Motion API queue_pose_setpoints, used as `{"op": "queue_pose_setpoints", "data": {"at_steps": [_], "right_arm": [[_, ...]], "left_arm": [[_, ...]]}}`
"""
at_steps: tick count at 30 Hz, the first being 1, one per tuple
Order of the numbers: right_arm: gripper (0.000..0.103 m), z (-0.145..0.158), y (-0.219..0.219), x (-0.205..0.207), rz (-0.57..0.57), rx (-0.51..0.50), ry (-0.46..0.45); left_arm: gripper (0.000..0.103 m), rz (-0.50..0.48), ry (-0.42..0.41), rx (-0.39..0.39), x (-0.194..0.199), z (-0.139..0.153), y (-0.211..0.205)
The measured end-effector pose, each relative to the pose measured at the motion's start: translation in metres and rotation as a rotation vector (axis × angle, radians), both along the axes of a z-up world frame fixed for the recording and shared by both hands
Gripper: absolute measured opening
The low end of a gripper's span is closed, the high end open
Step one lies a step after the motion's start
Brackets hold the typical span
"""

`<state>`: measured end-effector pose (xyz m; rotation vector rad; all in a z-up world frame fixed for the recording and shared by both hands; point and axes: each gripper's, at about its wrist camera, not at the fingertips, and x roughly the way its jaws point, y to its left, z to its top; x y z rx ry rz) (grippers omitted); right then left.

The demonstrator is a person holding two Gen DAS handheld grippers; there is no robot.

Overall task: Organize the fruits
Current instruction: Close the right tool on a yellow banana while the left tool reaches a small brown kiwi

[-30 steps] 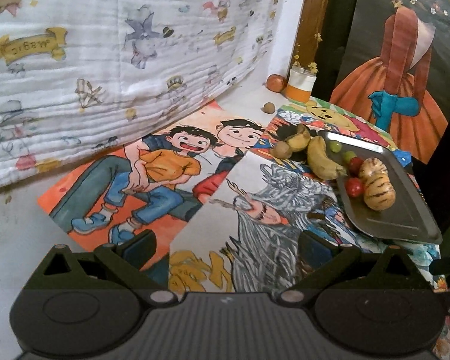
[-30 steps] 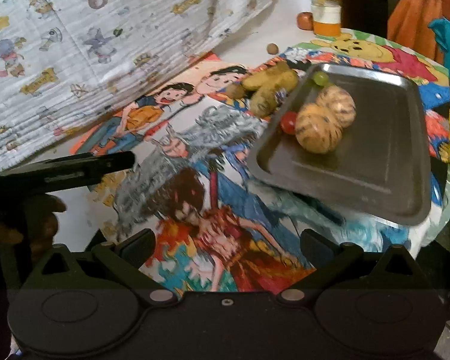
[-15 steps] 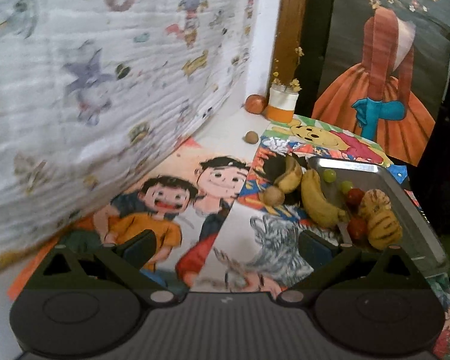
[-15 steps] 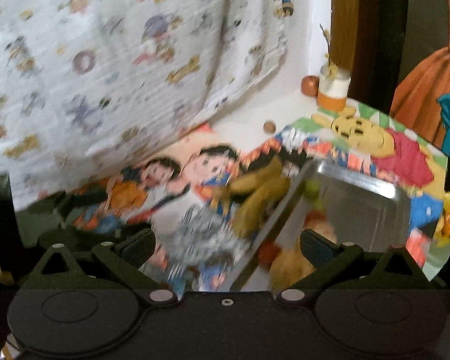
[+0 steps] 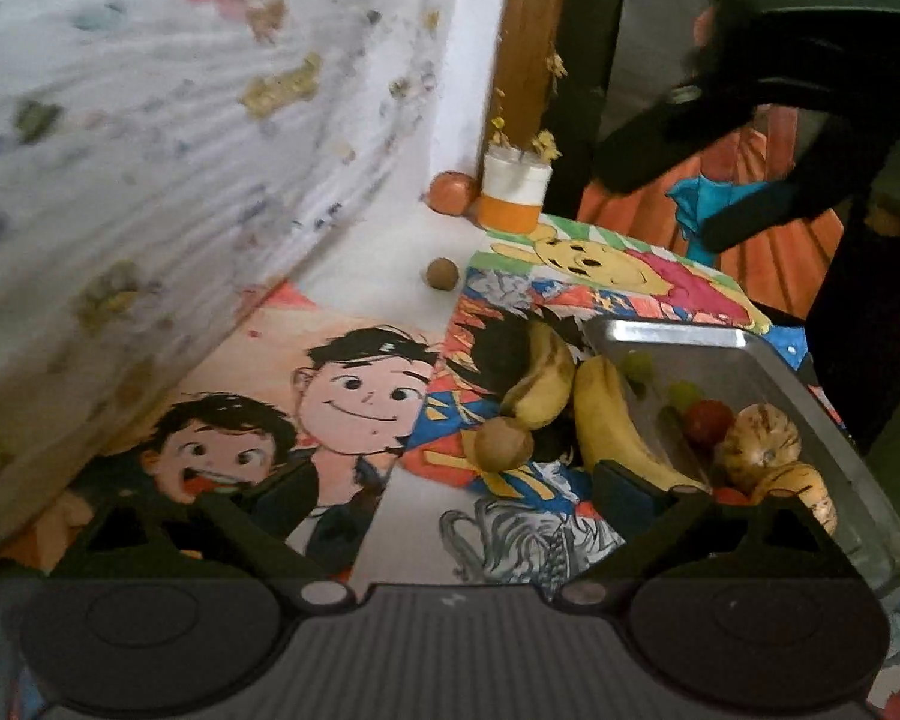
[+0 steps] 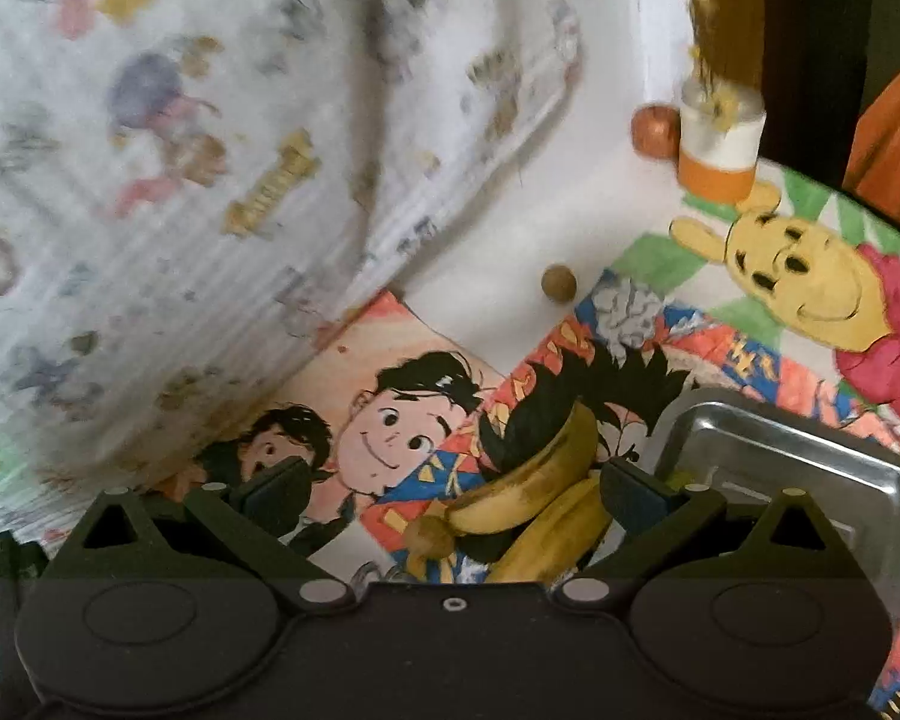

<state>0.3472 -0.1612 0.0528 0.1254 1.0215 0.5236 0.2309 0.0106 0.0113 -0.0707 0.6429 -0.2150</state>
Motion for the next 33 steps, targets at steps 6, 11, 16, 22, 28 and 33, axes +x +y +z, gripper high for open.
{"op": "queue_pose_setpoints", "data": {"at_steps": [6, 11, 16, 22, 28, 33], "right_arm": [[0.093, -0.035, 0.003, 0.030, -0.024, -0.051, 0.022], [0.082, -0.055, 0.001, 0.045, -0.050, -0.084, 0.036], [0.075, -0.068, 0.002, 0.049, -0.052, -0.092, 0.058], [0.060, -0.076, 0.005, 0.050, -0.049, -0.099, 0.068], [0.059, -0.080, 0.003, 0.051, -0.056, -0.077, 0.082], [0.059, -0.080, 0.002, 0.050, -0.061, -0.069, 0.077]], "left_arm": [[0.086, -0.013, 0.022, -0.013, 0.021, -0.011, -0.006], [0.077, -0.009, 0.045, -0.042, 0.030, -0.018, -0.005], [0.073, -0.005, 0.041, -0.040, 0.034, -0.020, -0.007], [0.066, 0.005, 0.014, -0.037, 0.037, -0.017, -0.009], [0.065, -0.001, -0.001, -0.007, 0.035, -0.017, -0.013], [0.064, -0.013, -0.030, 0.019, 0.030, -0.015, -0.015]]}}
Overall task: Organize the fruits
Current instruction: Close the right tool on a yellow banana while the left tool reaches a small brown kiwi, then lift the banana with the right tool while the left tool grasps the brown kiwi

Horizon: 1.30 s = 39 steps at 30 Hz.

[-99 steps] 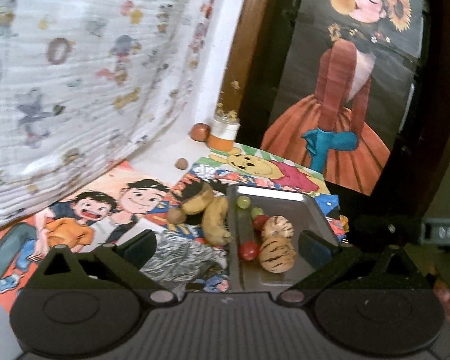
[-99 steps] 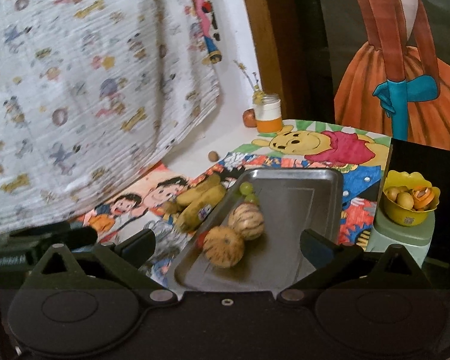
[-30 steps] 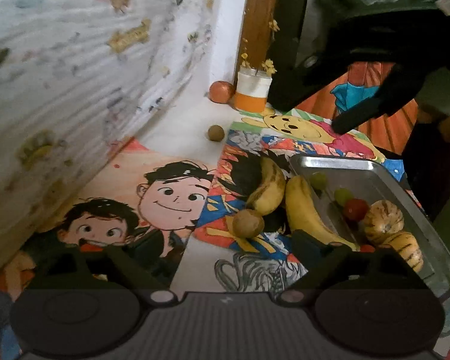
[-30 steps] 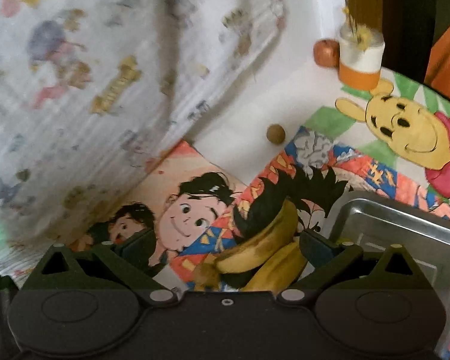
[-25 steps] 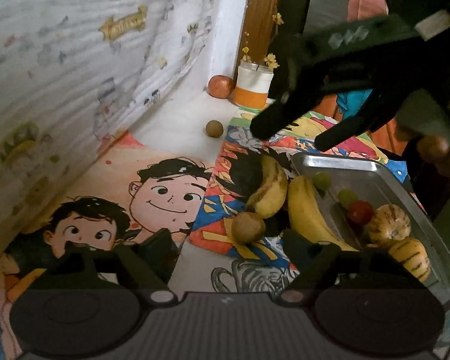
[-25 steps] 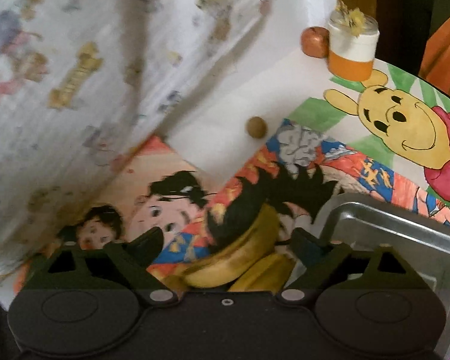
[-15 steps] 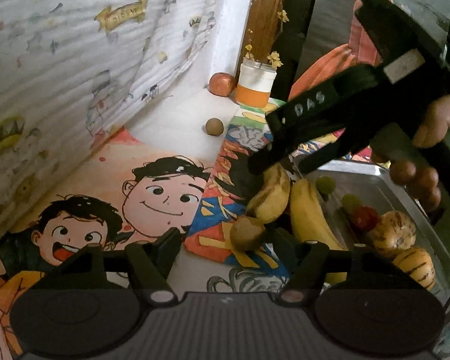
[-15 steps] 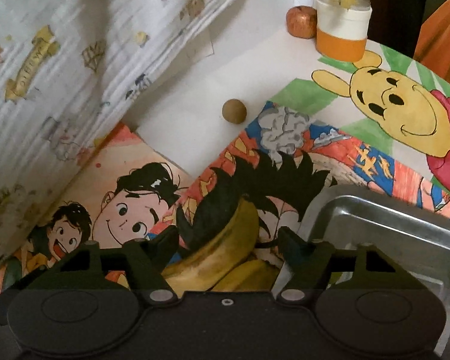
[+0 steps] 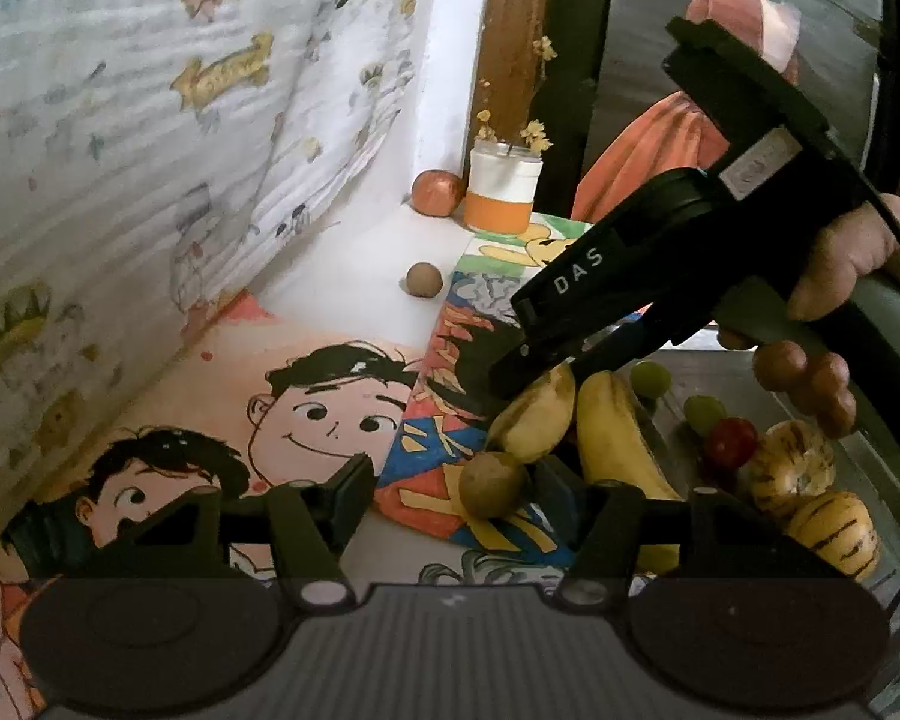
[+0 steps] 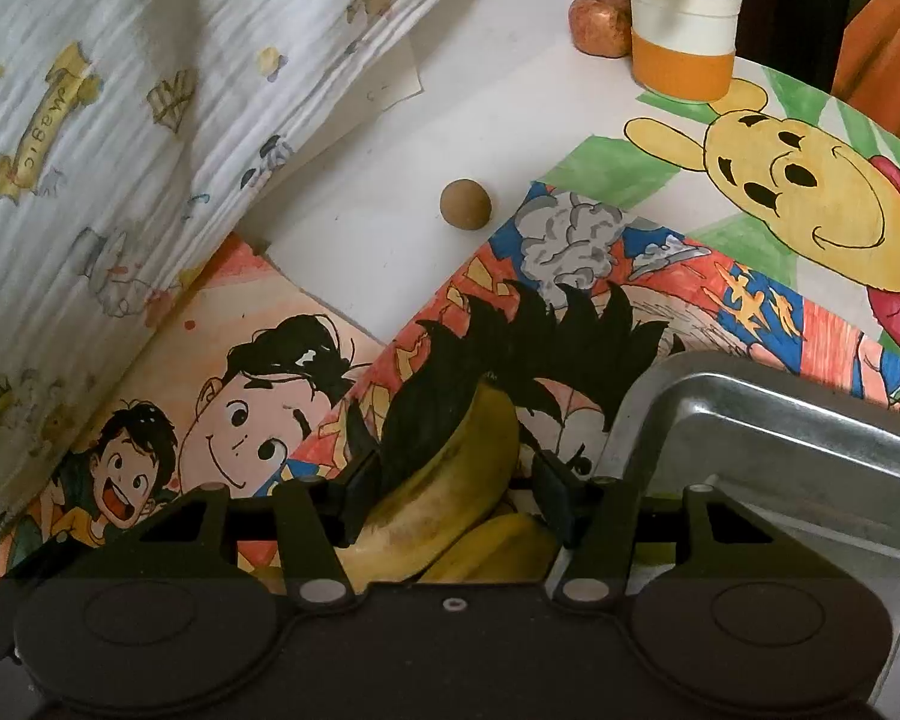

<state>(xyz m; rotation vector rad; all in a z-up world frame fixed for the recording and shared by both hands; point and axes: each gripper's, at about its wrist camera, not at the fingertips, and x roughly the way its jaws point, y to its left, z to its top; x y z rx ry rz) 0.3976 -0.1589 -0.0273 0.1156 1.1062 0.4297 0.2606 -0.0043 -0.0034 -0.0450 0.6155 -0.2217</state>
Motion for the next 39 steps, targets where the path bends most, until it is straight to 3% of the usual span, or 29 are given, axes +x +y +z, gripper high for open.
{"op": "queue_pose_setpoints", "data": {"at_steps": [9, 12, 15, 23, 29, 33, 39], "right_arm": [[0.059, 0.000, 0.000, -0.004, 0.003, 0.001, -0.025], [0.059, -0.001, 0.000, -0.005, 0.006, 0.003, -0.035], [0.058, -0.001, -0.001, -0.006, 0.008, 0.010, -0.039], [0.057, -0.001, -0.002, -0.006, 0.025, 0.015, -0.052], [0.053, -0.001, -0.005, -0.008, 0.004, 0.041, -0.069], [0.041, 0.002, -0.012, -0.010, -0.043, 0.084, -0.081], [0.036, 0.009, -0.014, -0.023, -0.057, 0.097, -0.149]], "left_arm": [[0.064, -0.021, -0.042, 0.040, -0.007, 0.003, -0.005], [0.064, -0.046, -0.091, 0.087, -0.013, 0.007, -0.012], [0.064, -0.079, -0.080, 0.115, -0.011, 0.006, -0.020], [0.051, -0.099, 0.011, 0.072, 0.002, -0.004, -0.019], [0.031, -0.064, 0.043, 0.029, 0.010, -0.008, -0.013], [0.030, -0.046, 0.041, 0.016, 0.008, -0.008, -0.010], [0.030, -0.020, 0.045, 0.010, 0.001, -0.004, -0.008]]}}
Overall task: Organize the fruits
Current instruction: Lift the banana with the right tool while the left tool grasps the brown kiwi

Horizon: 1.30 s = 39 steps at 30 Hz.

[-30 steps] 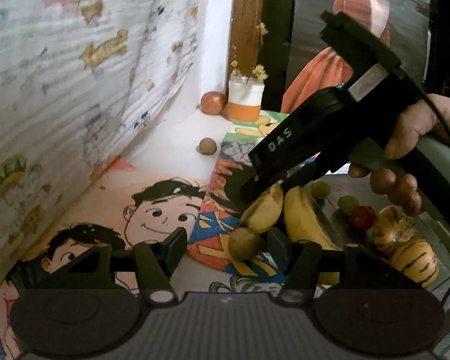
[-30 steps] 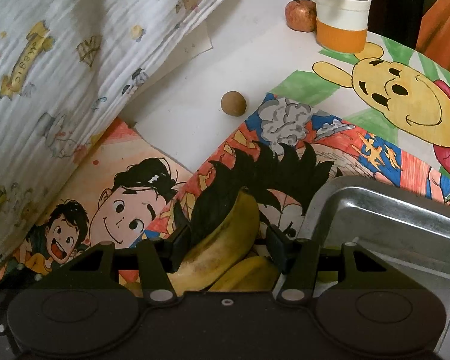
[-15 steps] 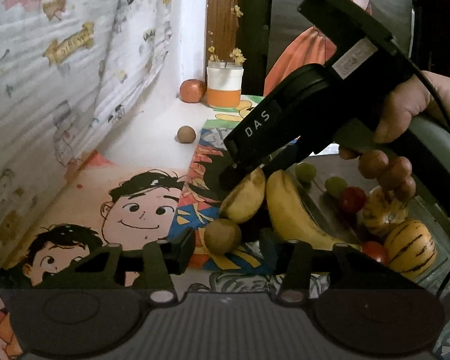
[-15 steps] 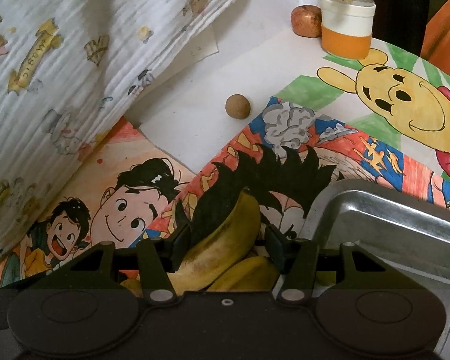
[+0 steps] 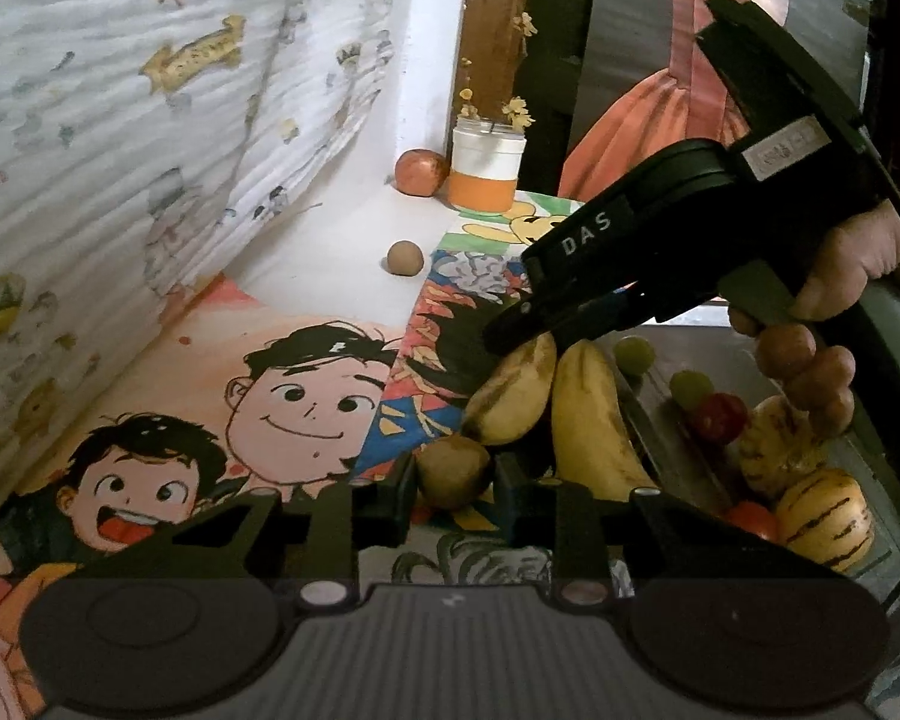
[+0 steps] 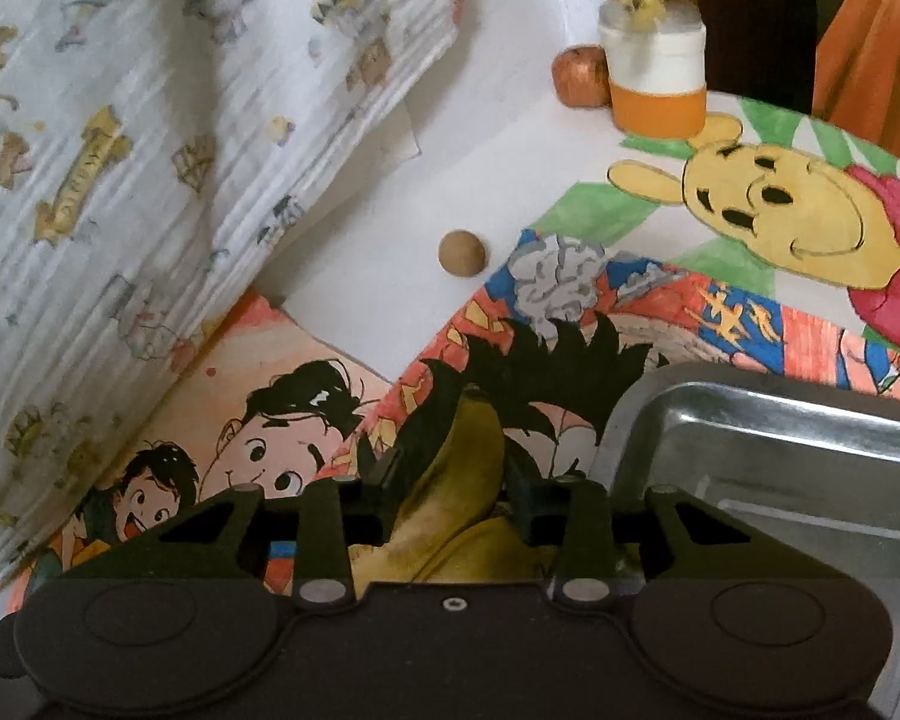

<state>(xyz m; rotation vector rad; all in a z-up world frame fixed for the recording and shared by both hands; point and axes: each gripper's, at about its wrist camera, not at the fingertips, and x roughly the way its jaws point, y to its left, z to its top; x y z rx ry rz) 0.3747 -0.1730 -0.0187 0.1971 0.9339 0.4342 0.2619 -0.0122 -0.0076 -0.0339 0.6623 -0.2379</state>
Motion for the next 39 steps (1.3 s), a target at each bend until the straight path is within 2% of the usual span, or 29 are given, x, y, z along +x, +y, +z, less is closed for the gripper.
{"op": "queue_pose_setpoints", "data": {"at_steps": [7, 17, 19, 26, 33, 39], "right_arm": [[0.032, 0.009, 0.006, -0.008, 0.051, -0.018, -0.077], [0.033, -0.012, 0.014, 0.019, 0.048, 0.038, -0.016], [0.038, -0.014, 0.015, 0.016, 0.059, 0.028, -0.006], [0.043, -0.012, 0.022, 0.001, 0.077, -0.042, -0.015], [0.036, -0.005, 0.033, -0.011, 0.085, -0.089, -0.068], [0.033, 0.013, 0.018, -0.030, 0.055, -0.007, -0.111]], "left_arm": [[0.030, 0.024, 0.011, -0.006, -0.009, 0.002, 0.005], [0.030, 0.043, 0.016, -0.027, -0.009, 0.002, 0.012], [0.030, 0.049, 0.018, -0.031, -0.009, 0.001, 0.014], [0.030, 0.058, 0.025, -0.047, -0.008, 0.000, 0.018], [0.030, 0.069, 0.027, -0.047, -0.009, 0.000, 0.019], [0.030, 0.092, 0.022, -0.043, -0.014, 0.006, 0.020]]}}
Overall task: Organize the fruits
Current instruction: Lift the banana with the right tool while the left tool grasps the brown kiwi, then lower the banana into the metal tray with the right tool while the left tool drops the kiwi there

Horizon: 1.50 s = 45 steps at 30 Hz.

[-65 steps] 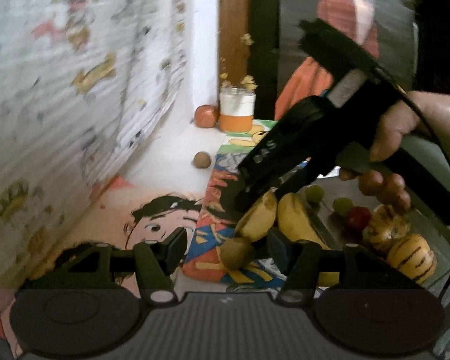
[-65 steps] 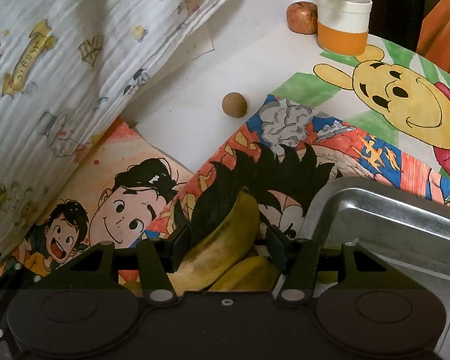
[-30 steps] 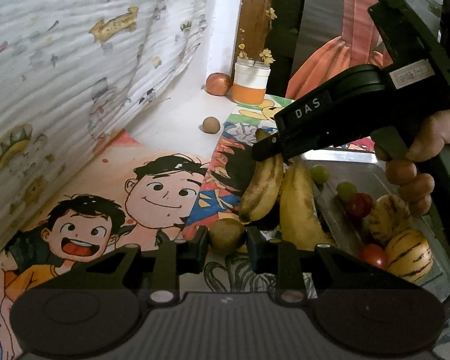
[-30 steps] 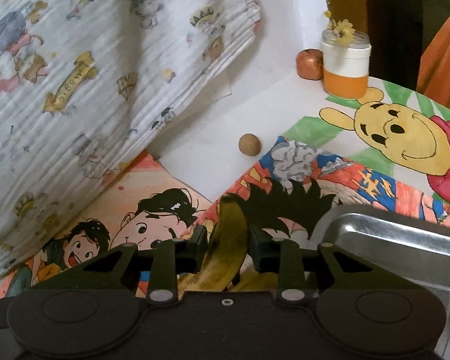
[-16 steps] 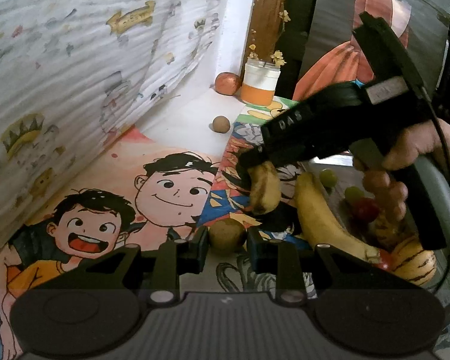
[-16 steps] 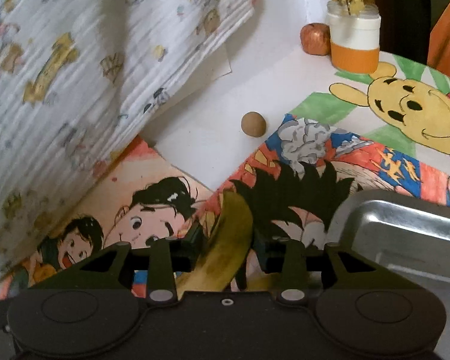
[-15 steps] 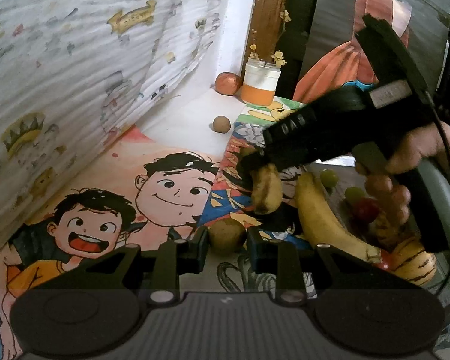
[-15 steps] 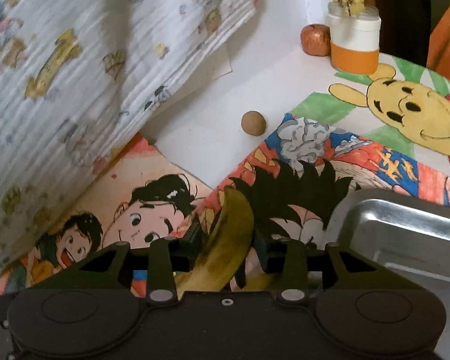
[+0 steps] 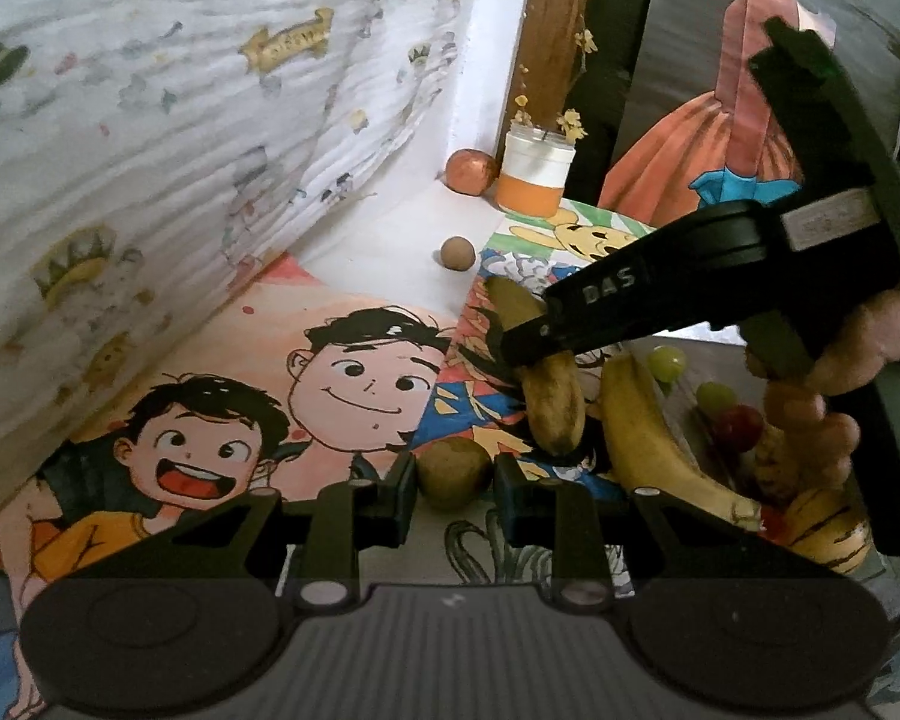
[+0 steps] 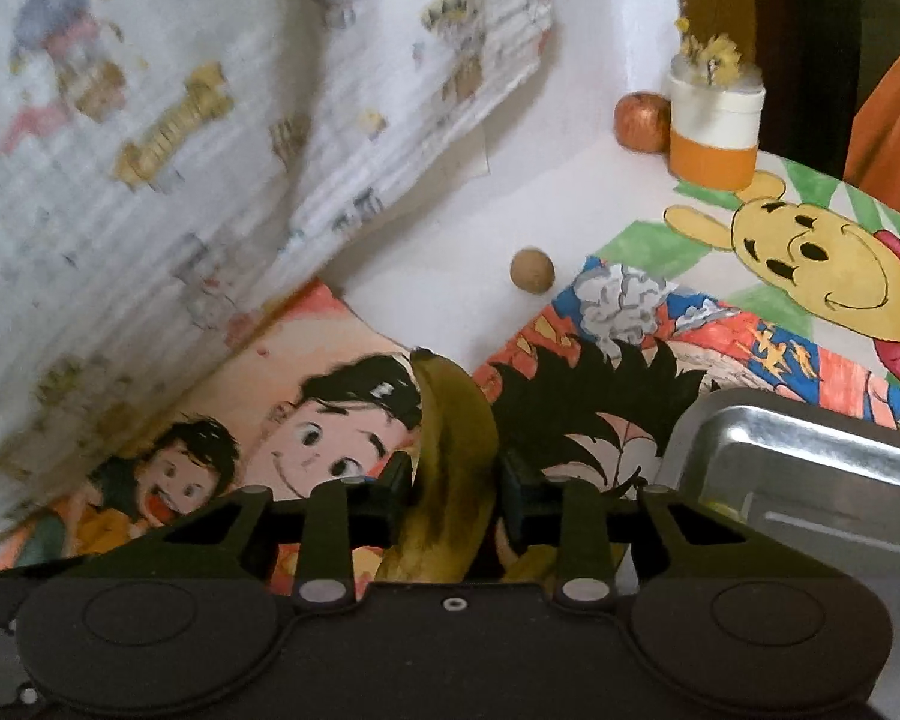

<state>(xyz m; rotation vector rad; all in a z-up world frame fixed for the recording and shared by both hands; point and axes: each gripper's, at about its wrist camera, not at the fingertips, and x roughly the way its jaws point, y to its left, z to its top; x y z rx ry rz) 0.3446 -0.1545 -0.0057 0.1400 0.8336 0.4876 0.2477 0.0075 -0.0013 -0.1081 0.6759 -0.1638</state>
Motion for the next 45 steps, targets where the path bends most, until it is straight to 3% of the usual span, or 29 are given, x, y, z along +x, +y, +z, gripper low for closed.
{"op": "queue_pose_setpoints", "data": {"at_steps": [7, 18, 31, 45], "right_arm": [[0.033, 0.040, -0.032, -0.039, -0.009, 0.101, -0.069], [0.032, 0.076, -0.113, -0.109, -0.095, 0.114, -0.115], [0.032, 0.035, -0.191, -0.169, -0.154, 0.110, -0.020], [0.031, -0.002, -0.210, -0.188, -0.109, 0.142, 0.067]], "left_arm": [[0.030, 0.022, -0.025, -0.003, -0.015, 0.019, -0.002], [0.030, -0.007, -0.095, -0.008, -0.054, 0.056, -0.037], [0.030, -0.090, -0.065, -0.027, -0.092, 0.047, -0.106], [0.030, -0.091, 0.009, 0.007, -0.099, 0.019, -0.135]]}}
